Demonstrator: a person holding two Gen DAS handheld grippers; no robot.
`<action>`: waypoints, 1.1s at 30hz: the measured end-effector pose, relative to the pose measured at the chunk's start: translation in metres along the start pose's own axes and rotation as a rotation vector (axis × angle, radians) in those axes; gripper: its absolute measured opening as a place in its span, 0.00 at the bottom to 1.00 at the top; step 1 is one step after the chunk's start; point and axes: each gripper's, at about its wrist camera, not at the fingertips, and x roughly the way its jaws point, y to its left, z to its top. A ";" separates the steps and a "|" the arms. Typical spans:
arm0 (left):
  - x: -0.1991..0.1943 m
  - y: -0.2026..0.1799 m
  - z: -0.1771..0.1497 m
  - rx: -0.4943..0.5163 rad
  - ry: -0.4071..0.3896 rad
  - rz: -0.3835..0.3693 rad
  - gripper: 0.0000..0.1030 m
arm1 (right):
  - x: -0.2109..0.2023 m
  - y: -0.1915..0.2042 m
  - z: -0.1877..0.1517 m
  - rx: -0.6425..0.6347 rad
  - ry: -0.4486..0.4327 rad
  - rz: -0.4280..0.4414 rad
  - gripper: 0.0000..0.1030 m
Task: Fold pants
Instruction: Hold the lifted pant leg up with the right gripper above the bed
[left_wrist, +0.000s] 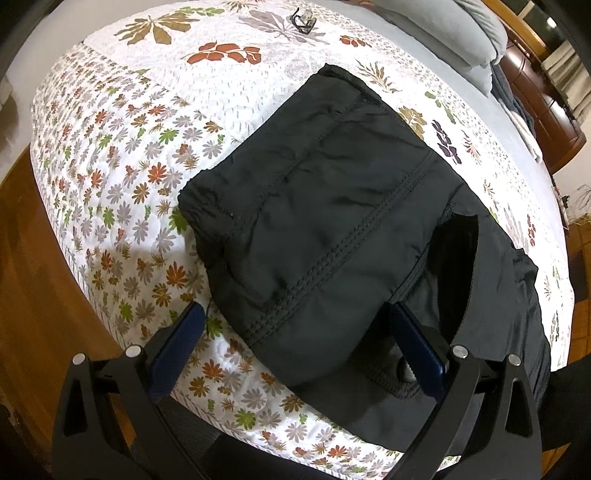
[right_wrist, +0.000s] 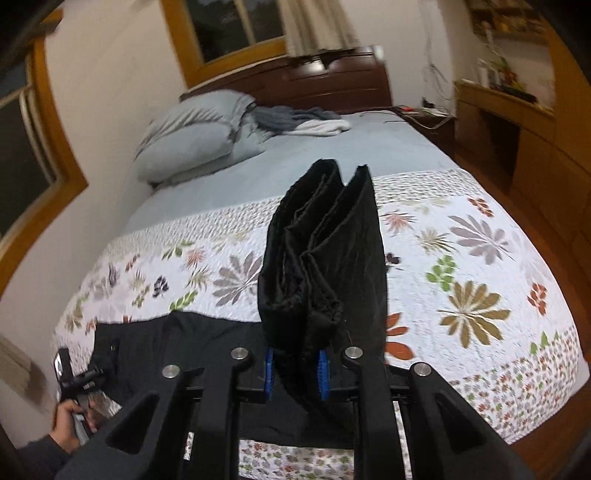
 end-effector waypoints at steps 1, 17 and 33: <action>0.000 0.001 0.000 -0.005 0.002 -0.006 0.96 | 0.005 0.006 -0.001 -0.010 0.009 0.004 0.17; 0.002 0.011 -0.002 -0.015 0.020 -0.051 0.96 | 0.069 0.099 -0.040 -0.189 0.160 -0.006 0.16; 0.002 0.006 -0.003 -0.013 0.029 -0.045 0.97 | 0.084 0.127 -0.050 -0.290 0.188 -0.051 0.16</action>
